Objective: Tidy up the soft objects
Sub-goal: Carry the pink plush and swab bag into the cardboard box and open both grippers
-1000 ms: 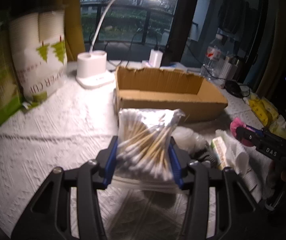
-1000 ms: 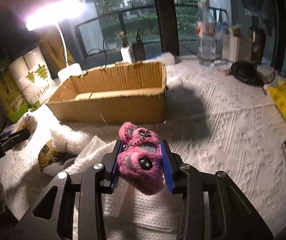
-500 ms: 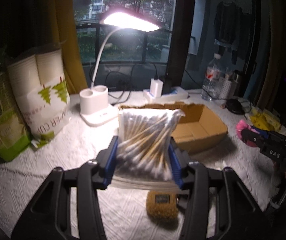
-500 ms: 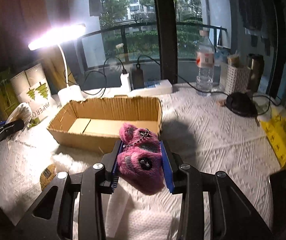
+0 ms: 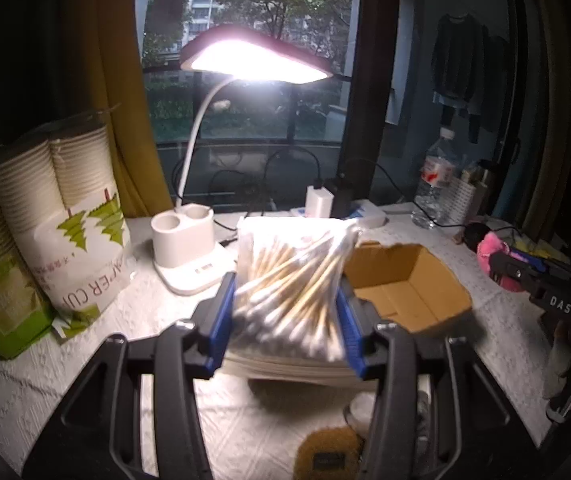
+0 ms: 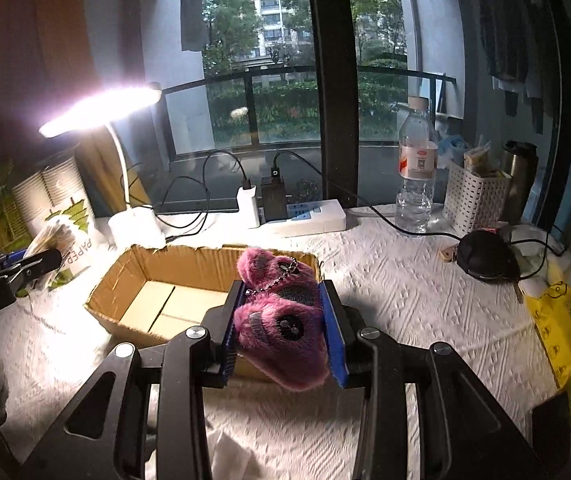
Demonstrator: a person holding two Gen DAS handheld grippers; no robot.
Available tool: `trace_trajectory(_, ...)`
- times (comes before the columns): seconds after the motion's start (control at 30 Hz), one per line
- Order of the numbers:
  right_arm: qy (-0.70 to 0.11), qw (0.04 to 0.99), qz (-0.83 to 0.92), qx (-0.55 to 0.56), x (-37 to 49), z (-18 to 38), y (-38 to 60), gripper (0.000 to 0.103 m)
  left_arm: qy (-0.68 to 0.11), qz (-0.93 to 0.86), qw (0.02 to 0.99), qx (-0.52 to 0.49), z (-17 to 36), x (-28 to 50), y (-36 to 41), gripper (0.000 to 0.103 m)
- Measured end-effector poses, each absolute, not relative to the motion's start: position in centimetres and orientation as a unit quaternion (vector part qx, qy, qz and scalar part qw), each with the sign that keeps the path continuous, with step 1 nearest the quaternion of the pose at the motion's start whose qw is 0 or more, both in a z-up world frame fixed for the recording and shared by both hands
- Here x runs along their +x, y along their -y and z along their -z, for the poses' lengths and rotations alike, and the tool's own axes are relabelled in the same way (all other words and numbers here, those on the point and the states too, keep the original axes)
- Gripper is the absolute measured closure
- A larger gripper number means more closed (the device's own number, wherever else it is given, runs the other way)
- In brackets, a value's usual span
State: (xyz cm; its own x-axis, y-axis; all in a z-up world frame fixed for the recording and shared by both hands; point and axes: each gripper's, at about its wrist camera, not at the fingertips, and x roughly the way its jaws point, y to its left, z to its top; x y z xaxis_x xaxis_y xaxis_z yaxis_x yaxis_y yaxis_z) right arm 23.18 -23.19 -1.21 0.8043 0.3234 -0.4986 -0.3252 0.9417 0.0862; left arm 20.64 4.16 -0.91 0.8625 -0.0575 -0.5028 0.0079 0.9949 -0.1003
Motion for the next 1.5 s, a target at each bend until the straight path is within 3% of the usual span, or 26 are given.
trace_trajectory(0.8, -0.312, 0.927, -0.209, 0.008, 29.5, 6.1, 19.9, 0.064, -0.312, 0.015, 0.95, -0.024, 6.6, 27.3, -3.2, 0.053)
trace_trajectory(0.93, -0.316, 0.926, -0.208, 0.006, 29.6, 6.2, 19.9, 0.06, -0.315, 0.021, 0.949, -0.02, 6.6, 27.4, -2.9, 0.05)
trace_trajectory(1.0, -0.315, 0.926, -0.207, 0.005, 29.5, 6.1, 19.8, 0.045, -0.316, 0.022, 0.948, -0.019, 6.5, 27.3, -2.7, 0.048)
trace_trajectory(1.07, -0.31, 0.928, -0.206, 0.003, 29.2, 5.7, 19.8, 0.044, -0.312, 0.021, 0.95, -0.019, 6.3, 27.0, -2.6, 0.031)
trace_trajectory(1.1, -0.308, 0.929, -0.205, 0.002, 29.1, 5.6, 19.9, 0.044, -0.308, 0.021, 0.951, -0.021, 6.1, 26.9, -2.7, 0.029)
trace_trajectory(1.5, -0.277, 0.942, -0.187, -0.004, 25.1, 3.1, 21.1, 0.043, -0.274, 0.029, 0.961, -0.03, 3.3, 23.0, -2.3, 0.028)
